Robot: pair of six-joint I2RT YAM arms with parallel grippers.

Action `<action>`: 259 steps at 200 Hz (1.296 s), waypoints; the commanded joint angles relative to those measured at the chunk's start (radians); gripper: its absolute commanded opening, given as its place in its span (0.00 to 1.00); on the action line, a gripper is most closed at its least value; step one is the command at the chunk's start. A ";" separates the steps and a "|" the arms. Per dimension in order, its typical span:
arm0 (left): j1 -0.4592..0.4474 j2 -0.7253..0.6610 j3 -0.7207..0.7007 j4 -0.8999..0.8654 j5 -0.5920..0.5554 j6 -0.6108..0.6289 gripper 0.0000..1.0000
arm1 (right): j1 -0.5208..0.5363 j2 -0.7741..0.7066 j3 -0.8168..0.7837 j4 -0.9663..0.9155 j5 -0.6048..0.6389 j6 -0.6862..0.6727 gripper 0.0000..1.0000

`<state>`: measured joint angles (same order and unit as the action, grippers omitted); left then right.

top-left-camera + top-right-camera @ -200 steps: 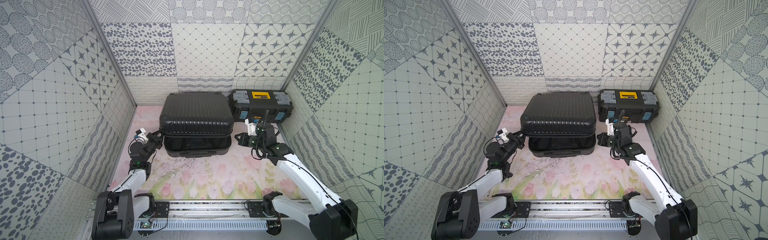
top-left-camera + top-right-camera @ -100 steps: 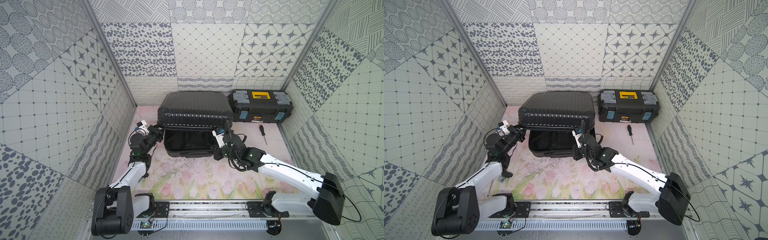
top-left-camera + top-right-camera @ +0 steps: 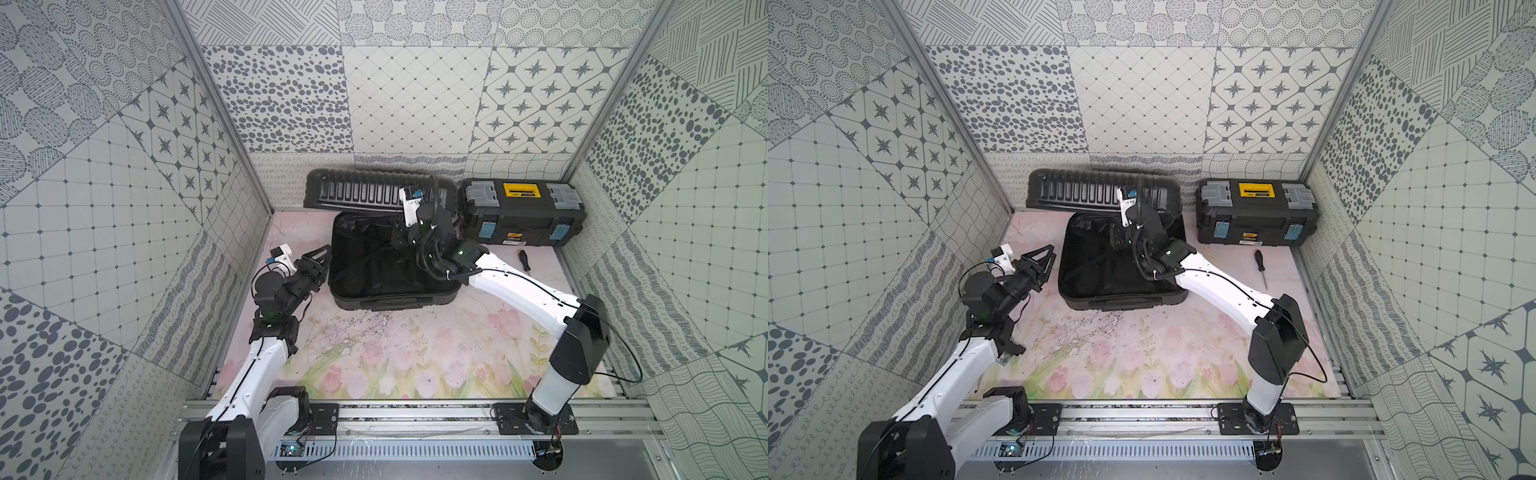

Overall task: Open the suitcase zippers
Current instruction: Open the suitcase at the center of the board.

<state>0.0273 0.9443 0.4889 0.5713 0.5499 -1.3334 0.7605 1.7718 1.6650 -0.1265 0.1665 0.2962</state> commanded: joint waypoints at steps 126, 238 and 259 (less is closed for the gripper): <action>-0.070 -0.077 0.156 -0.597 0.093 0.390 0.51 | -0.299 0.879 1.362 0.162 -0.459 -0.150 0.44; -0.068 -0.061 0.349 -0.860 -0.280 0.750 0.99 | -0.170 0.149 0.451 -0.718 -0.248 -0.199 0.99; -0.066 -0.094 0.333 -0.841 -0.335 0.757 0.99 | -0.184 -0.205 -0.101 -0.218 -0.211 -0.182 0.99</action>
<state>-0.0391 0.8948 0.8207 -0.2245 0.4221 -0.7185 0.5903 1.8446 1.9804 -0.7353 -0.1291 0.1215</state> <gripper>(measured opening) 0.991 0.989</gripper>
